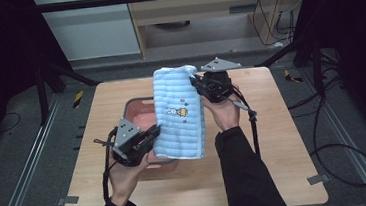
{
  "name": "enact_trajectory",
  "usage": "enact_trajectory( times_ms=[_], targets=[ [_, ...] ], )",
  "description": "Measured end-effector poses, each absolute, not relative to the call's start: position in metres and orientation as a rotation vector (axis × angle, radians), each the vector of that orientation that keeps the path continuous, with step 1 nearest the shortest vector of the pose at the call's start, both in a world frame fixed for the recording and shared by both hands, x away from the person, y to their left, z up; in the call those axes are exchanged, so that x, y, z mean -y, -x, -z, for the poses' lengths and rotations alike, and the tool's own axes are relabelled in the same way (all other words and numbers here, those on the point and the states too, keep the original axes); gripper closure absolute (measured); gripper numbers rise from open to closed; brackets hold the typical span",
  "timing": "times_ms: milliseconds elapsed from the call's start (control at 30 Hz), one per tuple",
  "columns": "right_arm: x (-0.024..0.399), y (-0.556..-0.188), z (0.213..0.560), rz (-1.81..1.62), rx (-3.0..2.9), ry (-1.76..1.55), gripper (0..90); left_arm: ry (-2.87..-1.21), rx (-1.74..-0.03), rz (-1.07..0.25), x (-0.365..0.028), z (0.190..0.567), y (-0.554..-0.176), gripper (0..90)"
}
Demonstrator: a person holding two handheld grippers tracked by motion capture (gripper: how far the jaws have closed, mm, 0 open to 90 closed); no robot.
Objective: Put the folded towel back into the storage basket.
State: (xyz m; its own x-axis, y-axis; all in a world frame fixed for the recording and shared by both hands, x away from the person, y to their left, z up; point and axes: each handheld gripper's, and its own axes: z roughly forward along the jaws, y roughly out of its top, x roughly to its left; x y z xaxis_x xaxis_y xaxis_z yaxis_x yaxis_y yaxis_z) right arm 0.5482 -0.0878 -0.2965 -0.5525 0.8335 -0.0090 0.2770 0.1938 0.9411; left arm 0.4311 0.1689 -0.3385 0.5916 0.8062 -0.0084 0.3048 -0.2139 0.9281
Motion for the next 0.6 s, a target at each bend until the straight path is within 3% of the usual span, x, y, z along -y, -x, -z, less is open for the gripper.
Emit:
enact_trajectory(
  times_ms=[600],
  targets=[
    [0.052, -0.568, 0.309, -1.406, -1.962, -1.037, 83.3, -1.758, -0.973, -0.619, -0.202, 0.347, -0.441, 86.6]
  ],
)
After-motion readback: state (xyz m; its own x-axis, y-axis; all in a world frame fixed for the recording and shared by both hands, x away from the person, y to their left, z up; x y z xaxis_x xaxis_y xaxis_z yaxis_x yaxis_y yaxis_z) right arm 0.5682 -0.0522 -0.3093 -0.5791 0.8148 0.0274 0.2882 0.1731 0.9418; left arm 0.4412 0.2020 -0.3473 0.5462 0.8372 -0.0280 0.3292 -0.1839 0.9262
